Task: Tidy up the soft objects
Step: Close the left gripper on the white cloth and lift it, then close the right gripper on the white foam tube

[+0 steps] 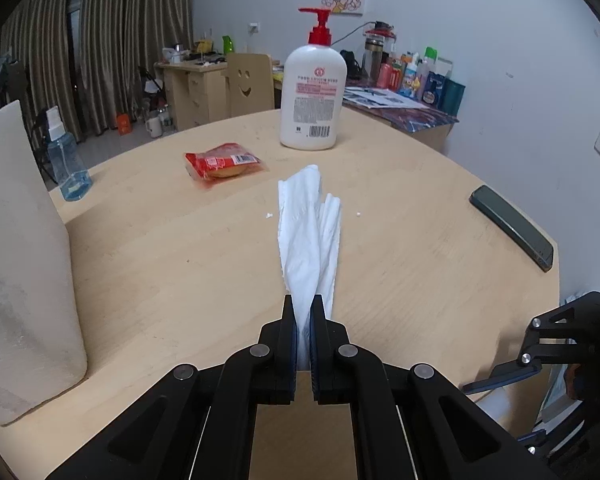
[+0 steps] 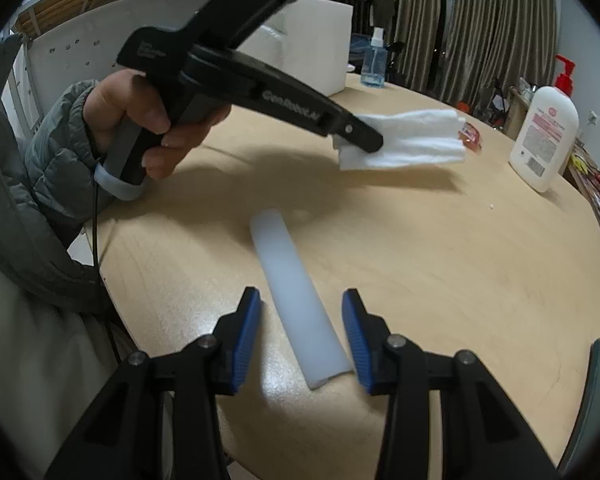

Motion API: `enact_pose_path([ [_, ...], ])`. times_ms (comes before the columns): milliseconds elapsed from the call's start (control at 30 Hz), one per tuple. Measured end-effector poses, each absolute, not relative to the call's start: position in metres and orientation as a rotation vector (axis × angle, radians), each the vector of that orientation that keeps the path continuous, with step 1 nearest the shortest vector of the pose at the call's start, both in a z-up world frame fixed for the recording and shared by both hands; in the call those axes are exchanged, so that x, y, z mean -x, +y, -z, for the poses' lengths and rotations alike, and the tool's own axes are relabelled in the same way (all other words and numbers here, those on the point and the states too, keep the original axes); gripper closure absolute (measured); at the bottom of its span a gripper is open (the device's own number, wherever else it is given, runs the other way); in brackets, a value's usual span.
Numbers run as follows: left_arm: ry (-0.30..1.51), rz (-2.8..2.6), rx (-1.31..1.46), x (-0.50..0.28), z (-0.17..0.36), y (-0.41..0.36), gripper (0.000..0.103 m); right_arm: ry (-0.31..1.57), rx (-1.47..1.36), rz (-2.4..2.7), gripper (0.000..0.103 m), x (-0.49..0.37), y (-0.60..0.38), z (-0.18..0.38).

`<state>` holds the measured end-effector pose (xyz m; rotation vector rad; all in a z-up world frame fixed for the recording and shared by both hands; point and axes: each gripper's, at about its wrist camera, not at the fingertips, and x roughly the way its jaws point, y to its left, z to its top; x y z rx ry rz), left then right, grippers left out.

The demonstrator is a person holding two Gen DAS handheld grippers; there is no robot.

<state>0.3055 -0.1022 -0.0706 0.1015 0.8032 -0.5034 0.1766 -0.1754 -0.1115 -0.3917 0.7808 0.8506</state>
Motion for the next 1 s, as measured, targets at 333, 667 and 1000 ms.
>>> enact_pose_path([
  [333,0.752,0.517,-0.09,-0.294,0.059,-0.098,0.098,0.841,0.425,-0.859,0.055,-0.191,-0.17,0.109],
  [667,0.713,0.516,-0.087,-0.287,0.051,-0.096,0.098,0.828,0.479,-0.815,0.084,-0.188,-0.153,0.109],
  [1000,0.661,0.51,-0.081,-0.281,0.037,-0.092,0.098,0.78,0.443,-0.754,0.086,-0.184,-0.156,0.111],
])
